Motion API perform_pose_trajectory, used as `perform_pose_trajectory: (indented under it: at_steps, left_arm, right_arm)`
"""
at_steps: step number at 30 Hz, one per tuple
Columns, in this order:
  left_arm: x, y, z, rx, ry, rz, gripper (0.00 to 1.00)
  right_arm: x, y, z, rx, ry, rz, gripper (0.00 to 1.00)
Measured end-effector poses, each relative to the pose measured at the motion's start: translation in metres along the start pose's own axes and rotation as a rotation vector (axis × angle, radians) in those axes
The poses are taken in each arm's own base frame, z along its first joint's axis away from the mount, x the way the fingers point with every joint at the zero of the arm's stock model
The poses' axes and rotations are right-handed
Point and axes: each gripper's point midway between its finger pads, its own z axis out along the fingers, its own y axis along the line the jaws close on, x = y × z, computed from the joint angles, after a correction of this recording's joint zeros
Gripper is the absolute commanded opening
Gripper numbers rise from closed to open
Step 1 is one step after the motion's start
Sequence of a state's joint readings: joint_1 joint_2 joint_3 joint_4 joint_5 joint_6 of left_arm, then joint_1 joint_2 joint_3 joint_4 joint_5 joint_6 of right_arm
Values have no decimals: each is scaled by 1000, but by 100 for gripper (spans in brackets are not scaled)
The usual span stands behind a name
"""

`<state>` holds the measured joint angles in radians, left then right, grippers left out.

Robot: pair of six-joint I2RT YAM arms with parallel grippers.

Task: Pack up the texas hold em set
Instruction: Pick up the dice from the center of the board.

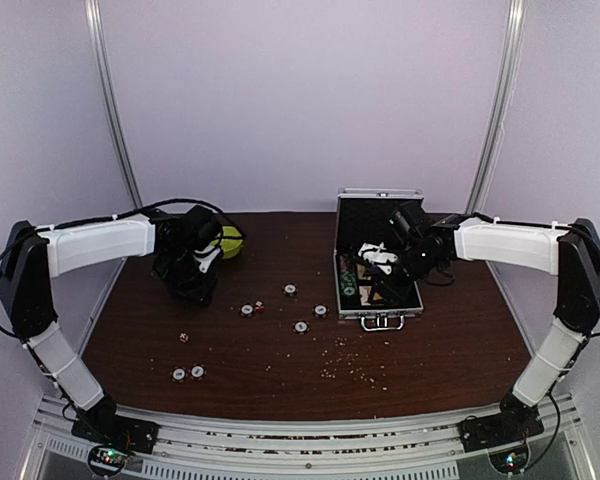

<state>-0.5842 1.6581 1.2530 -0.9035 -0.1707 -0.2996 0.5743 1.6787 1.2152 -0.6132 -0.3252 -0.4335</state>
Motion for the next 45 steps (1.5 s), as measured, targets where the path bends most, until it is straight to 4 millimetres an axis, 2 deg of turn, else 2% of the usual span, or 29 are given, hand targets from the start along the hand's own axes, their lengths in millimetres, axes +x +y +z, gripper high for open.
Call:
perform_pose_trajectory:
  at_steps: [2, 6, 10, 16, 21, 30, 35, 38, 42, 45]
  left_arm:
    - [25, 4, 8, -24, 88, -4, 55]
    - [57, 8, 16, -46, 194, -14, 56]
    - [74, 8, 24, -42, 251, -23, 57]
    - [89, 14, 37, -39, 315, -56, 54]
    - [95, 13, 48, -10, 339, -69, 41]
    - [96, 15, 64, 12, 353, -60, 32]
    - [94, 15, 65, 12, 352, -44, 25]
    - [91, 15, 66, 11, 349, -35, 15]
    - [85, 13, 66, 16, 340, -23, 13]
    - [72, 4, 64, 26, 317, -1, 12]
  right_arm:
    - [0, -2, -5, -5, -22, 9, 50]
    - [-14, 0, -16, -9, -87, -6, 50]
    - [-22, 3, -22, -19, -127, -19, 50]
    - [-18, 7, -20, -40, -125, -19, 50]
    - [-17, 9, -19, -48, -125, -20, 48]
    - [-16, 10, -19, -60, -128, -18, 47]
    - [-17, 11, -19, -64, -130, -19, 47]
    - [-16, 11, -19, -65, -130, -19, 47]
    - [-16, 11, -19, -66, -129, -19, 46]
    - [-15, 10, -19, -67, -127, -15, 46]
